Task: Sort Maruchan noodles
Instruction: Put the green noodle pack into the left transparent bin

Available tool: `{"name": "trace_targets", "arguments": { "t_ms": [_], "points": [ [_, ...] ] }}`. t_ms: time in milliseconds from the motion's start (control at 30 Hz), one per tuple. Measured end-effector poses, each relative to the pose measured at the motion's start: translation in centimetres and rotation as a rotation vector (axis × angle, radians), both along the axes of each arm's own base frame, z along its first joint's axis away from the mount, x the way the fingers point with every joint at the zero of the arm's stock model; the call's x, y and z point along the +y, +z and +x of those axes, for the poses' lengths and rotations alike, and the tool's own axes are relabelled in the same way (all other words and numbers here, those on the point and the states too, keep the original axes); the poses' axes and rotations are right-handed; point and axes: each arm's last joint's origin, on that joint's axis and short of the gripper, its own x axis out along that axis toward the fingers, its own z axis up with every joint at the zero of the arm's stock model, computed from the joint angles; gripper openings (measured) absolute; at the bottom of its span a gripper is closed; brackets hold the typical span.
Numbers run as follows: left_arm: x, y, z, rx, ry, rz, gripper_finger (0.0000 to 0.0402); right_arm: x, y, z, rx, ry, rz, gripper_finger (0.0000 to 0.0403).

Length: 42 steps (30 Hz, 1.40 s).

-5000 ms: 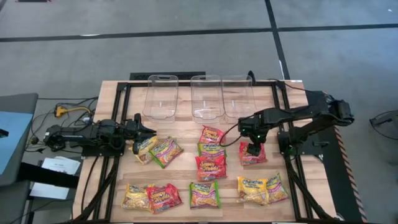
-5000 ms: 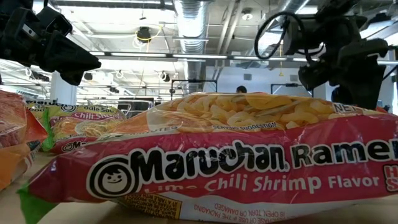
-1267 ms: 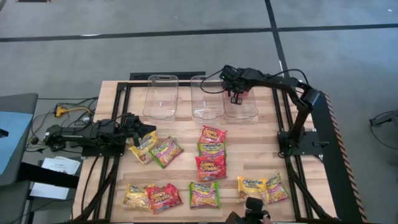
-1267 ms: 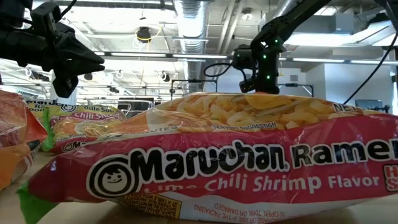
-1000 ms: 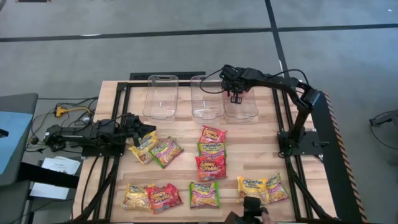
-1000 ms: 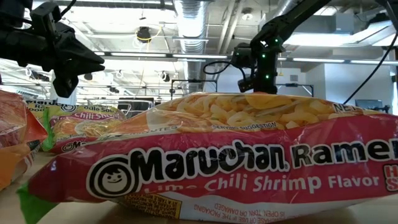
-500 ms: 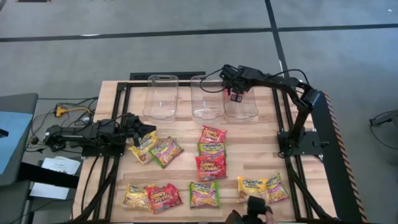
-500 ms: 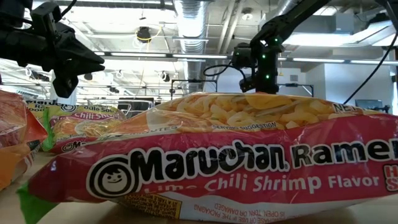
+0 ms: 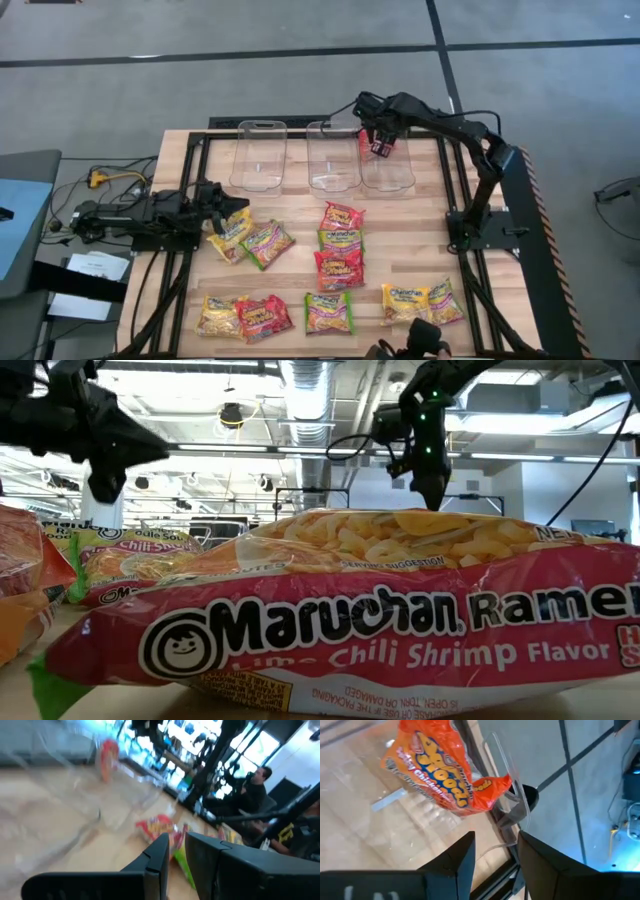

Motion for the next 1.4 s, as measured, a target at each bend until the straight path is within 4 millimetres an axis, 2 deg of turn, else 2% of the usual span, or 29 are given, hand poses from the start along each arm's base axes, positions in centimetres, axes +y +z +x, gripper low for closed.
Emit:
{"name": "trace_targets", "arguments": {
  "t_ms": [233,467,633,900,1033,1167,1300,1400],
  "points": [
    [0.1,3.6,-1.1,-0.068,0.047,0.132,0.0051,0.9,2.4,0.5,-0.029,-0.017,-0.009,0.0174],
    [0.1,6.2,-2.1,-0.102,0.061,0.284,0.006,2.9,5.6,1.3,-0.065,0.004,-0.021,0.0174],
    [0.1,7.2,-2.5,-0.116,0.081,0.371,0.0093,4.6,8.5,1.6,-0.138,-0.017,-0.045,0.0174],
    [0.2,8.9,-3.2,-0.244,0.166,0.526,0.0173,7.8,13.6,1.9,-0.326,-0.013,-0.101,0.0174],
    [0.3,9.8,-3.8,-0.334,0.231,0.529,0.0204,9.7,16.0,2.0,-0.444,0.005,-0.124,0.0174],
    [0.3,10.6,-4.3,-0.43,0.252,0.498,0.0212,11.7,18.2,1.8,-0.565,0.027,-0.138,0.0174],
    [0.3,11.4,-4.4,-0.397,0.224,0.462,0.0213,13.6,19.5,2.0,-0.68,0.08,-0.144,0.0174],
    [0.3,12.5,-4.1,-0.308,0.178,0.413,0.0213,15.1,20.5,2.5,-0.774,0.144,-0.154,0.0174]
  ]
}}
